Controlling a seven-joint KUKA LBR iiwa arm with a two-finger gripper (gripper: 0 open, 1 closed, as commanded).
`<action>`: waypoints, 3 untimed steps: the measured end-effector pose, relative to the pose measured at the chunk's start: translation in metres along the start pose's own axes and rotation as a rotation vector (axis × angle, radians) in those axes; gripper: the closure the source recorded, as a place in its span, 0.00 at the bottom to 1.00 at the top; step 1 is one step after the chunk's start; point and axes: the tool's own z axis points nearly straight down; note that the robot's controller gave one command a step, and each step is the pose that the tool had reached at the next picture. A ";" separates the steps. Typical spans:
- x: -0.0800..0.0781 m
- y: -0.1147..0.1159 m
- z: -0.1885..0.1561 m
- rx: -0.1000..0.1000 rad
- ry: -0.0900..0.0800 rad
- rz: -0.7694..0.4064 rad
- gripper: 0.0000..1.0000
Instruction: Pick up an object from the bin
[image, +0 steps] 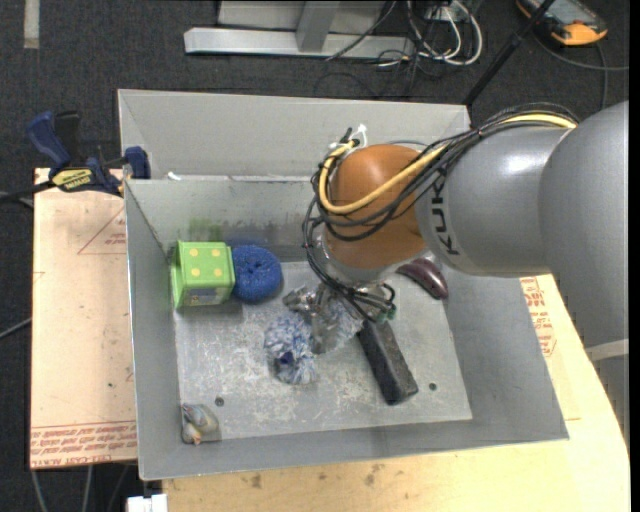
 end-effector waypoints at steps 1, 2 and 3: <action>-0.002 0.000 -0.011 0.002 -0.006 0.001 1.00; 0.000 0.001 -0.019 -0.001 0.001 0.001 1.00; 0.000 0.001 -0.035 -0.002 0.003 0.001 1.00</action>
Offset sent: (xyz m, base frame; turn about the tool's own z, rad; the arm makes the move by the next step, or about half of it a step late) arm -0.0002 -0.0001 0.0650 0.0000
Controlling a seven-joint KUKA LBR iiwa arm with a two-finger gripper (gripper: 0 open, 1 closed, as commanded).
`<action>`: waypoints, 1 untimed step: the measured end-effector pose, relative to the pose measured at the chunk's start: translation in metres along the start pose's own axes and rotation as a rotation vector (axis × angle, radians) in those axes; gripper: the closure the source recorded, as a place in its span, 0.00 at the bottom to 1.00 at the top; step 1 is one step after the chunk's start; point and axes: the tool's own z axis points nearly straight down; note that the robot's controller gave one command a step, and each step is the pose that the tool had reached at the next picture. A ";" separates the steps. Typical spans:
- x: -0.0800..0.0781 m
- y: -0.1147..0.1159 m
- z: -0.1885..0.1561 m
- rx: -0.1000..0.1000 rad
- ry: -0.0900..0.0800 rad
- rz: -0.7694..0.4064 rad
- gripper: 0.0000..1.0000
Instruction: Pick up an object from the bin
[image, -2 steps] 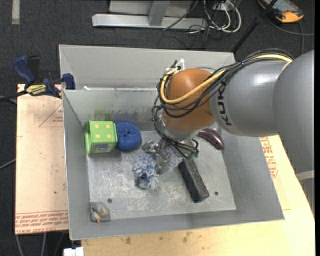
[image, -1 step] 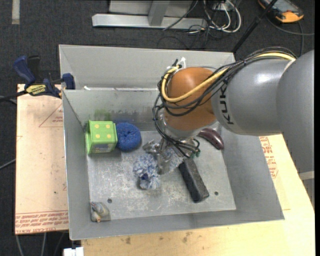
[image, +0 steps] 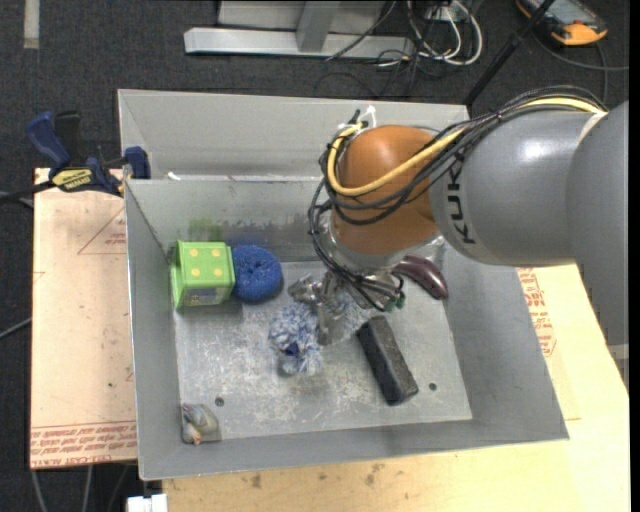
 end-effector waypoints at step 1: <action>-0.001 0.000 -0.013 0.002 -0.005 0.001 1.00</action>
Offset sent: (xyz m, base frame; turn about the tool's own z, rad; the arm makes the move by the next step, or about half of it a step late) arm 0.0000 0.0000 0.0586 0.0000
